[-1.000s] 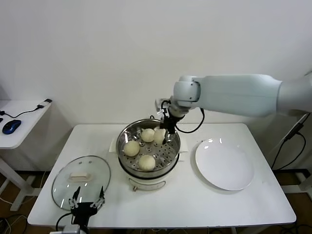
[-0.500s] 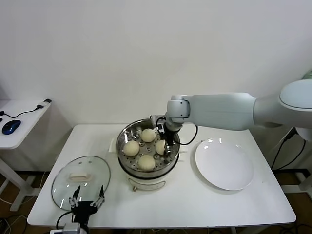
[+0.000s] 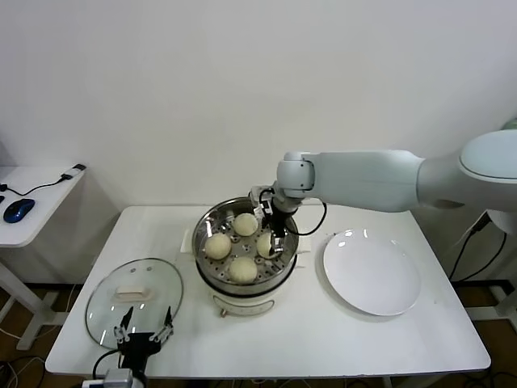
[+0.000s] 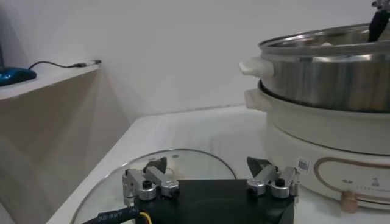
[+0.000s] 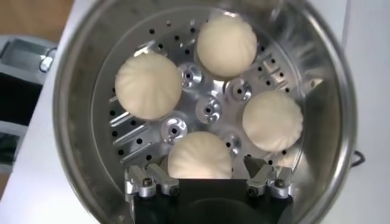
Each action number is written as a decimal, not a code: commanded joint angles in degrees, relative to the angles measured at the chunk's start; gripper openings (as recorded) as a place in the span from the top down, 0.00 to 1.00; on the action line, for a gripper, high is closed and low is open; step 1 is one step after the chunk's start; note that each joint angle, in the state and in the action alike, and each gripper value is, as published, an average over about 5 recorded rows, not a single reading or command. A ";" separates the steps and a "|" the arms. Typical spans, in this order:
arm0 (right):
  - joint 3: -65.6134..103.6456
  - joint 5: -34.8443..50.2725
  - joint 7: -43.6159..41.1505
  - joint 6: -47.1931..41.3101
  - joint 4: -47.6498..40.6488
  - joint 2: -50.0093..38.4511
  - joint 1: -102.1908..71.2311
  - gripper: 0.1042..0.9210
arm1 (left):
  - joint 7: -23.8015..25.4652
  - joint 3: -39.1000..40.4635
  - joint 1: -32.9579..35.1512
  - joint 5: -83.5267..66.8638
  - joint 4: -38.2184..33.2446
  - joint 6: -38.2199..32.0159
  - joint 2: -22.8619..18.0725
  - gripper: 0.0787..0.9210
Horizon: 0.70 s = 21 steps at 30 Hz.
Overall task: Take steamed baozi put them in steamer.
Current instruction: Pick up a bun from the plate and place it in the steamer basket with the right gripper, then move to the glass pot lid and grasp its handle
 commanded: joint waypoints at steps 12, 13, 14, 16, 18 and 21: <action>50.89 2.44 29.51 6.73 -0.21 -19.32 -19.81 0.12 | -0.95 0.66 0.75 -2.30 -1.72 -0.13 -0.04 0.12; 53.03 1.84 31.00 6.67 1.02 -21.08 -21.32 0.12 | -1.16 0.66 0.70 -2.41 -1.85 -0.33 0.01 0.12; 55.20 1.46 32.77 6.55 2.32 -23.00 -23.19 0.12 | -1.35 0.63 0.62 -2.49 -1.99 -0.54 0.08 0.12; 59.99 0.95 36.89 6.11 4.94 -26.75 -27.76 0.12 | -1.36 0.45 0.41 -2.49 -2.29 -0.56 0.30 0.12; 65.79 0.04 40.95 5.63 7.56 -30.50 -34.39 0.12 | -1.40 0.11 0.05 -2.57 -2.54 -0.73 0.57 0.12; 74.45 -2.91 44.94 6.85 10.48 -35.32 -45.21 0.12 | -1.29 -0.60 -0.67 -3.25 -3.03 -1.11 1.27 0.12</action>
